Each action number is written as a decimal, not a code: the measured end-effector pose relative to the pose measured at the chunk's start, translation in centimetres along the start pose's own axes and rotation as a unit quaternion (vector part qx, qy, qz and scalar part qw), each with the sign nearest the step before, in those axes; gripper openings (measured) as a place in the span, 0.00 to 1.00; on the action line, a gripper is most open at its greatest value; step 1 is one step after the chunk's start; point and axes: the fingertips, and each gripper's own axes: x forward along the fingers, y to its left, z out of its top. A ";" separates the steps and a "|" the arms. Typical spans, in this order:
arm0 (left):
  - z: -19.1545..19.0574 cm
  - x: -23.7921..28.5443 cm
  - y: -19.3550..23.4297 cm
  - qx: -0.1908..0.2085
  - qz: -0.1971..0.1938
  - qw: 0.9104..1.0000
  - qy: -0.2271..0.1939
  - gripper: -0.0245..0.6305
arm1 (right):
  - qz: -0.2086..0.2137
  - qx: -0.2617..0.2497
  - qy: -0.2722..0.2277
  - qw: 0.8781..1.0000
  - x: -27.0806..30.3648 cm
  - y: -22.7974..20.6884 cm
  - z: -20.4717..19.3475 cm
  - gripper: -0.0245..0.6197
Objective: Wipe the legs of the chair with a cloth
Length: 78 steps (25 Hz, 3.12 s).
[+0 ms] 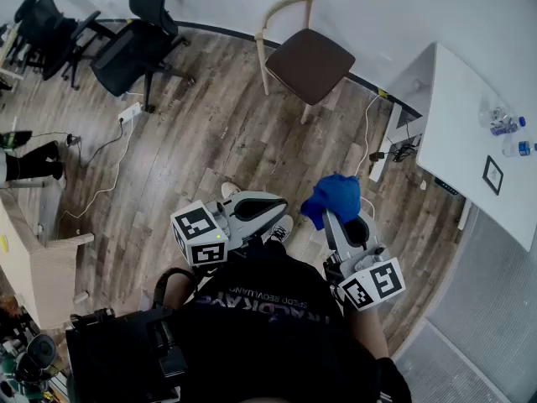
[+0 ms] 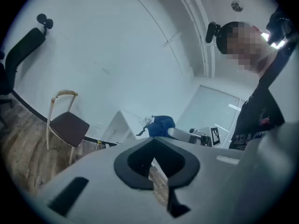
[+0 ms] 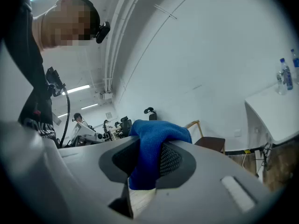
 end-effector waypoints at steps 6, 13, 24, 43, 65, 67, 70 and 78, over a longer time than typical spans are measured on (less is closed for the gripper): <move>0.0 -0.3 0.3 -0.003 0.003 1.000 -0.003 0.05 | 0.004 -0.005 0.001 1.000 0.5 0.3 0.0 0.19; 0.0 -1.3 1.1 -0.008 0.014 1.000 -0.011 0.05 | 0.021 -0.001 0.004 1.000 1.7 0.9 -0.2 0.19; -0.6 -4.0 3.6 -0.040 0.034 0.998 -0.022 0.05 | 0.025 0.021 0.018 0.999 4.7 1.3 -1.2 0.19; 1.7 -11.6 15.8 -0.064 0.055 0.996 -0.013 0.05 | -0.003 0.017 0.085 0.996 20.1 1.6 -4.2 0.19; 4.2 -14.7 31.9 0.009 0.060 0.998 -0.023 0.05 | -0.017 -0.066 0.172 0.983 36.9 -0.6 -6.6 0.19; 3.2 -14.1 33.1 0.000 0.071 0.997 -0.028 0.05 | -0.010 -0.069 0.178 0.982 38.1 -2.1 -7.6 0.19; 1.5 -13.0 34.8 -0.017 0.092 0.995 -0.039 0.05 | 0.002 -0.072 0.187 0.980 40.0 -4.8 -9.6 0.19; -4.8 -5.9 41.7 -0.057 0.135 0.988 -0.046 0.05 | 0.049 -0.059 0.205 0.976 45.9 -14.7 -16.3 0.19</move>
